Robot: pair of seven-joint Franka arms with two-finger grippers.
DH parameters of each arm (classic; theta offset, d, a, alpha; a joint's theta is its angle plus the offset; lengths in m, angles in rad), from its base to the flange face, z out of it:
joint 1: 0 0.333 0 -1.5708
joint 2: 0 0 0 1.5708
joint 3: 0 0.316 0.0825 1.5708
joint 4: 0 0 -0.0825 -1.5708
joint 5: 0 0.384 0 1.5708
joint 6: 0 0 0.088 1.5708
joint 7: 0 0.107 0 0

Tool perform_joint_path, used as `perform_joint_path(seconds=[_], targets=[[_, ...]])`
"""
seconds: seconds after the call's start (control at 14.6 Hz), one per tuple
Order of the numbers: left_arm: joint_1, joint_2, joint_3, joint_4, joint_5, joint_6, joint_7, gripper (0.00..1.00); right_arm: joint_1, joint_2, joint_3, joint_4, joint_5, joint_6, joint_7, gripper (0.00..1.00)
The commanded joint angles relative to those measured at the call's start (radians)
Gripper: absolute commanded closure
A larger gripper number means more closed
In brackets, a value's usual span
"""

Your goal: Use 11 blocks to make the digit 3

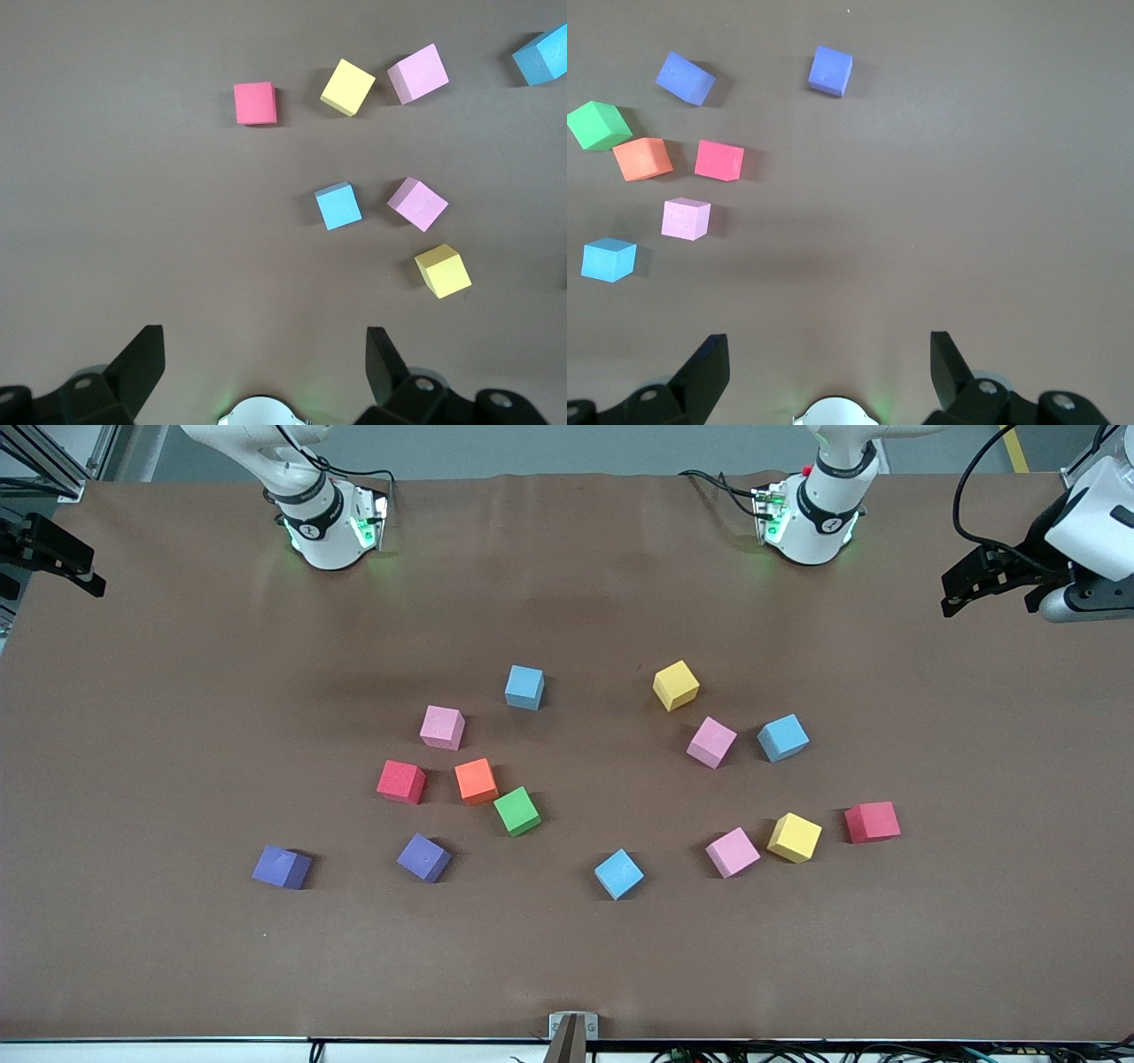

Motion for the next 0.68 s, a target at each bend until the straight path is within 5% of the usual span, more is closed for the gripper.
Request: perform_joint_path(seconds=[0.0,0.62], targets=[[0.006,-0.002,-0.002,0.013,-0.019,-0.004,0.018,0.00,-0.006,0.023,0.003,0.033,-0.022,-0.011,-0.014,0.00],[0.006,0.014,0.000,0.026,-0.017,-0.004,0.018,0.00,-0.008,0.020,-0.002,0.032,-0.010,-0.032,-0.037,0.00]])
